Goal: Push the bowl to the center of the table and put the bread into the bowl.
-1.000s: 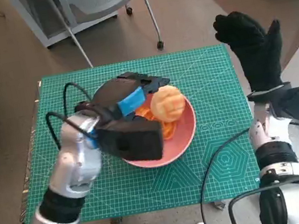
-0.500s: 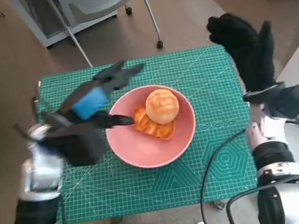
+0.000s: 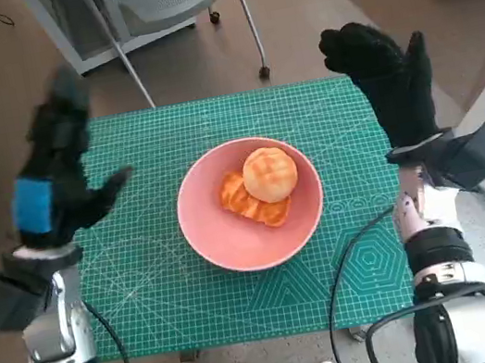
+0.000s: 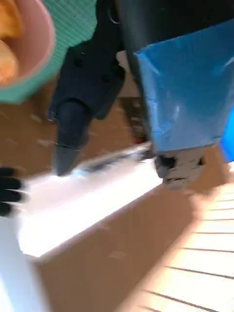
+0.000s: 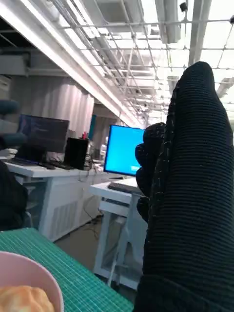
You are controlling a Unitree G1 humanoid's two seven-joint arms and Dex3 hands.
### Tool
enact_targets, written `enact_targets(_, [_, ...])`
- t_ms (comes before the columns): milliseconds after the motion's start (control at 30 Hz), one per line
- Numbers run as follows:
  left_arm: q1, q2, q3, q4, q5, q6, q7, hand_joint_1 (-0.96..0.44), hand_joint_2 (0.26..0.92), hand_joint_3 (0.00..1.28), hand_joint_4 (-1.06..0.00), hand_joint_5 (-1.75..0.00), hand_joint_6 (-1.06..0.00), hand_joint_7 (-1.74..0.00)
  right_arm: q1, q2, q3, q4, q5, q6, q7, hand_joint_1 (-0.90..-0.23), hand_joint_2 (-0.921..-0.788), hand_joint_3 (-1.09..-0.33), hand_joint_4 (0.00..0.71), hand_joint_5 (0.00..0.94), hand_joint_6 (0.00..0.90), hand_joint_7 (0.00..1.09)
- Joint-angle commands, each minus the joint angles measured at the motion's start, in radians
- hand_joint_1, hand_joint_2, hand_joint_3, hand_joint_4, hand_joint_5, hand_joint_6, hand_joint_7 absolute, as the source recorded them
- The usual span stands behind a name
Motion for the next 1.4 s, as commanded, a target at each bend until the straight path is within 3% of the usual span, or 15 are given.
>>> enact_targets(33, [0.054, 0.001, 0.005, -0.072, -0.037, 0.026, 0.005, -0.77, 0.921, 0.33, -0.08, -0.03, -0.14, -0.04, -0.012, 0.004, 0.006, 0.004, -0.005, 0.024, 0.01, -0.643, -0.921, -0.734, 0.157, 0.001, 0.297, 0.01])
enact_targets(300, [0.104, 0.02, 0.005, -0.127, -0.051, 0.064, -0.003, -0.75, 0.921, 0.42, -0.05, -0.01, -0.1, -0.02, -0.031, 0.01, 0.017, 0.014, -0.015, 0.024, 0.005, -0.651, -0.921, -0.733, 0.157, 0.0, 0.301, 0.01])
enact_targets(667, [0.121, 0.013, -0.005, -0.155, -0.04, 0.073, 0.013, -0.75, 0.921, 0.44, -0.04, 0.0, -0.09, -0.02, -0.047, 0.014, 0.032, 0.021, -0.023, 0.022, -0.005, -0.668, -0.921, -0.728, 0.157, 0.0, 0.305, 0.01])
enact_targets(1133, [0.124, 0.001, -0.024, -0.168, -0.031, 0.065, 0.028, -0.75, 0.921, 0.41, -0.02, 0.0, -0.08, -0.03, -0.036, 0.019, 0.048, 0.013, -0.053, 0.0, -0.036, -0.663, -0.921, -0.737, 0.161, 0.002, 0.307, 0.01])
enact_targets(1400, [0.097, 0.002, -0.059, -0.161, -0.002, 0.064, 0.031, -0.74, 0.921, 0.4, -0.04, -0.01, -0.1, -0.04, -0.032, 0.025, 0.048, 0.007, -0.051, 0.006, -0.042, -0.677, -0.921, -0.739, 0.17, 0.005, 0.323, 0.01])
